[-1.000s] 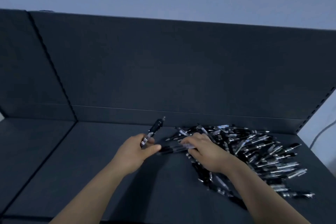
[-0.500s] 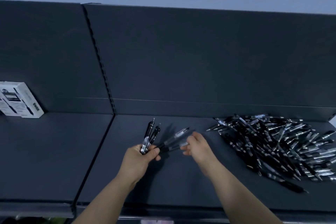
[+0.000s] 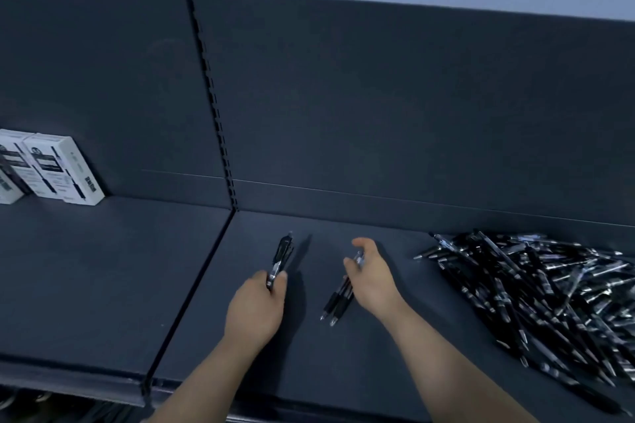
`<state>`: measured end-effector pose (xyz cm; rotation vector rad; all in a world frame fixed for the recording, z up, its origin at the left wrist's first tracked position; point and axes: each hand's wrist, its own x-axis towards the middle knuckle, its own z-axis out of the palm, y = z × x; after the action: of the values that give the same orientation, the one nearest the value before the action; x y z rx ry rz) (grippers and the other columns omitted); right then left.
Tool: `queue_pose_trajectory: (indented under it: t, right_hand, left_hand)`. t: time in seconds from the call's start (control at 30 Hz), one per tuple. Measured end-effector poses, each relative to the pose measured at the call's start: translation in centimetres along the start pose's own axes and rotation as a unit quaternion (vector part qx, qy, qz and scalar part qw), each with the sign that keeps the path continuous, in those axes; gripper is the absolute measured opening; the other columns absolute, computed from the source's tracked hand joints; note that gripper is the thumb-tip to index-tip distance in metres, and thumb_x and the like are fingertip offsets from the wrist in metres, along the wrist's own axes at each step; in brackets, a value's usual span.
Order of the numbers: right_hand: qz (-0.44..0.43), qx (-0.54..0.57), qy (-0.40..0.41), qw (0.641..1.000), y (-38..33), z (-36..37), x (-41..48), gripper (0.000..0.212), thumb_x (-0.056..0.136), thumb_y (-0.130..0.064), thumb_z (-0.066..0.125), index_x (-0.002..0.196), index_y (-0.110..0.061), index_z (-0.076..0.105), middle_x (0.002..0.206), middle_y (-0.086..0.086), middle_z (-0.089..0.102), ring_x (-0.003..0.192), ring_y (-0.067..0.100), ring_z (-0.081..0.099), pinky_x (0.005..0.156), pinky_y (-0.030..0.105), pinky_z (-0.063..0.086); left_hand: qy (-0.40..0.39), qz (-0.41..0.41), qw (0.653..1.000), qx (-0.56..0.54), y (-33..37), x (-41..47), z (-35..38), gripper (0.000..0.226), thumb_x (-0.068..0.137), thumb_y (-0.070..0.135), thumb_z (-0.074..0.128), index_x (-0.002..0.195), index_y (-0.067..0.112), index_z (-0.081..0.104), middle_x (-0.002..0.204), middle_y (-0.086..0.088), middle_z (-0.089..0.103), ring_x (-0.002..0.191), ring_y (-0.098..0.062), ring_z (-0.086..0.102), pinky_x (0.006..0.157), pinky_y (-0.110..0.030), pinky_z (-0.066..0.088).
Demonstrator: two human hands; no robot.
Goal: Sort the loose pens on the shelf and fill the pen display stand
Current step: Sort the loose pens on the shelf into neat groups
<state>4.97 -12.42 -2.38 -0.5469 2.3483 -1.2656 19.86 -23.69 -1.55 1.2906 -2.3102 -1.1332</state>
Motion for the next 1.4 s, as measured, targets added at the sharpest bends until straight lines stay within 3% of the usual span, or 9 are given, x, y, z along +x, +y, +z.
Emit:
queue_pose_trajectory:
  t: [0.07,0.13,0.27,0.4,0.47,0.63,0.83,1.17,1.4]
  right_hand:
    - [-0.049,-0.078,-0.004,0.996,-0.1,0.1,0.2,0.041,0.099,-0.023,0.047,0.138,-0.018,0.035,0.096,0.002,0.055,0.083,0.017,0.054,0.072,0.025,0.043]
    - [-0.094,-0.162,0.002,0.982,0.2,0.5,0.5,0.045,0.099,-0.026,0.046,0.142,-0.021,0.034,0.117,0.003,0.050,0.106,0.018,0.049,0.089,0.027,0.041]
    - [-0.142,-0.248,0.044,0.957,1.4,1.0,0.9,0.047,0.098,-0.034,0.049,0.142,-0.023,0.039,0.136,0.004,0.034,0.123,0.020,0.033,0.109,0.028,0.026]
    - [-0.116,-0.177,0.061,0.976,1.7,1.0,-0.1,0.051,0.093,-0.040,0.055,0.138,-0.022,0.040,0.134,0.003,0.031,0.124,0.019,0.030,0.110,0.028,0.026]
    - [-0.112,-0.179,0.063,0.975,2.0,1.0,-1.0,0.054,0.089,-0.042,0.060,0.135,-0.023,0.041,0.129,0.001,0.034,0.121,0.017,0.033,0.106,0.026,0.031]
    - [-0.092,-0.229,0.086,0.965,2.1,1.5,-2.4,0.043,0.088,-0.039,0.059,0.127,-0.025,0.049,0.118,0.000,0.045,0.111,0.018,0.046,0.091,0.027,0.044]
    - [-0.097,-0.251,0.128,0.955,2.2,2.0,-2.5,0.030,0.090,-0.038,0.058,0.115,-0.021,0.058,0.114,-0.001,0.051,0.103,0.019,0.043,0.093,0.030,0.041]
    - [-0.083,-0.253,0.119,0.957,1.2,0.4,-4.1,0.038,0.092,-0.039,0.055,0.126,-0.022,0.053,0.124,0.000,0.054,0.108,0.021,0.045,0.093,0.026,0.037]
    - [-0.073,-0.282,0.157,0.944,1.0,-2.7,-6.1,0.052,0.096,-0.038,0.051,0.140,-0.011,0.045,0.138,0.004,0.051,0.127,0.024,0.043,0.105,0.029,0.032]
  left_hand:
    - [0.035,0.041,0.994,0.098,-0.6,0.7,0.6,0.028,0.101,0.032,0.035,0.084,0.013,0.045,0.081,-0.002,0.054,0.065,-0.015,0.050,0.058,-0.028,0.039]
    - [0.064,0.071,0.978,0.186,-0.8,1.2,0.9,0.021,0.103,0.028,0.030,0.098,0.013,0.043,0.092,-0.001,0.053,0.073,-0.015,0.050,0.061,-0.024,0.036]
    - [0.069,0.083,0.953,0.284,-0.7,1.9,1.3,0.026,0.103,0.028,0.028,0.120,0.011,0.039,0.118,-0.006,0.049,0.104,-0.019,0.050,0.076,-0.023,0.039]
    - [0.076,0.087,0.931,0.346,-1.2,2.0,0.8,0.041,0.098,0.044,0.036,0.126,0.013,0.039,0.121,-0.006,0.045,0.109,-0.020,0.044,0.083,-0.025,0.041]
    - [0.073,0.095,0.937,0.327,-1.5,2.1,0.3,0.046,0.095,0.049,0.041,0.124,0.014,0.041,0.120,-0.005,0.048,0.109,-0.021,0.045,0.086,-0.028,0.042]
    - [0.045,0.112,0.973,0.197,-1.9,2.7,-1.0,0.023,0.093,0.032,0.052,0.105,0.015,0.044,0.105,-0.005,0.053,0.093,-0.019,0.047,0.075,-0.028,0.044]
    - [0.025,0.135,0.972,0.189,-2.4,3.0,-1.8,0.019,0.092,0.028,0.053,0.099,0.014,0.043,0.101,-0.004,0.051,0.088,-0.019,0.046,0.070,-0.027,0.042]
    - [0.037,0.202,0.937,0.281,-2.0,3.1,-2.8,0.031,0.092,0.044,0.047,0.106,0.016,0.045,0.105,-0.001,0.057,0.094,-0.018,0.050,0.077,-0.027,0.044]
    - [0.055,0.293,0.910,0.287,1.3,1.9,-2.8,0.041,0.094,0.046,0.043,0.121,0.017,0.052,0.112,-0.001,0.059,0.100,-0.020,0.053,0.082,-0.029,0.041]
